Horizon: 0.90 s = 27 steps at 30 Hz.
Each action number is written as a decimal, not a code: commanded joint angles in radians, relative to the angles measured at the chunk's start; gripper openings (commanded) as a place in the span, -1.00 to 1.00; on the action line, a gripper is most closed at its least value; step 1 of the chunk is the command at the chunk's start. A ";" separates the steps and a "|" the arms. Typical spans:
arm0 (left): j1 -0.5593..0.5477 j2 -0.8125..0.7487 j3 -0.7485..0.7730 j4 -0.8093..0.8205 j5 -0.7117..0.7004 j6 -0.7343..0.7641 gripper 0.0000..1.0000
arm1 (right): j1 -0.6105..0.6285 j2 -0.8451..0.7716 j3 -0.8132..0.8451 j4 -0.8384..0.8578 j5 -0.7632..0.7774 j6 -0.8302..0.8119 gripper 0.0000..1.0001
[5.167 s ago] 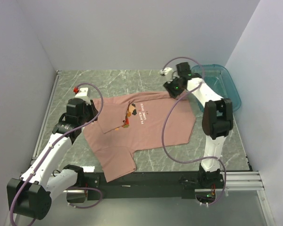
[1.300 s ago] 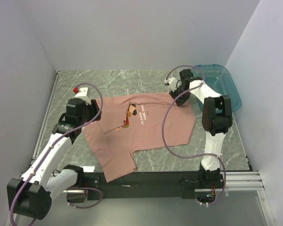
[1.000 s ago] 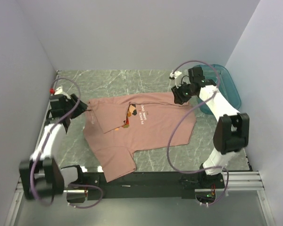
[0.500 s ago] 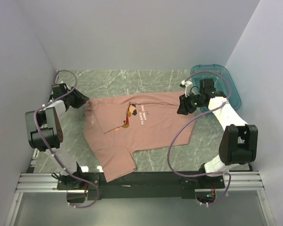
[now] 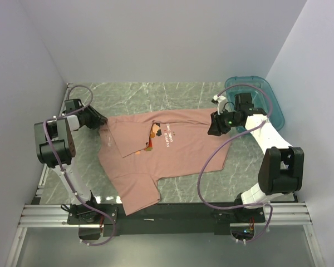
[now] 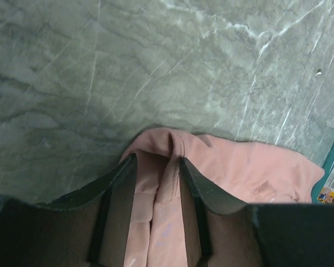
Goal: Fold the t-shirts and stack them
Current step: Fold the tshirt
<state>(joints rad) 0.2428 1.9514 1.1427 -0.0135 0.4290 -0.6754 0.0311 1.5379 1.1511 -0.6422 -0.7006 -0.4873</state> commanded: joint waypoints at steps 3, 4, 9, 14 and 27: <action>-0.004 0.035 0.074 0.017 0.034 -0.012 -0.16 | 0.000 0.001 0.001 0.024 -0.010 0.006 -0.20; -0.005 0.041 0.081 0.017 0.037 -0.013 -0.15 | 0.000 0.002 -0.001 0.023 -0.010 0.006 -0.20; -0.010 0.072 0.106 0.020 0.048 -0.024 -0.16 | 0.001 0.013 0.001 0.021 -0.008 0.003 -0.20; -0.020 0.101 0.144 0.017 0.050 -0.026 -0.21 | 0.000 0.019 -0.001 0.021 0.000 0.001 -0.20; -0.019 0.188 0.314 -0.065 -0.012 -0.016 -0.99 | -0.026 0.034 -0.011 0.041 0.133 0.010 -0.20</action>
<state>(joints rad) 0.2230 2.1189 1.3842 -0.0639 0.4629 -0.7101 0.0223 1.5558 1.1503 -0.6346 -0.6285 -0.4873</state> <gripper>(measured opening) 0.018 0.402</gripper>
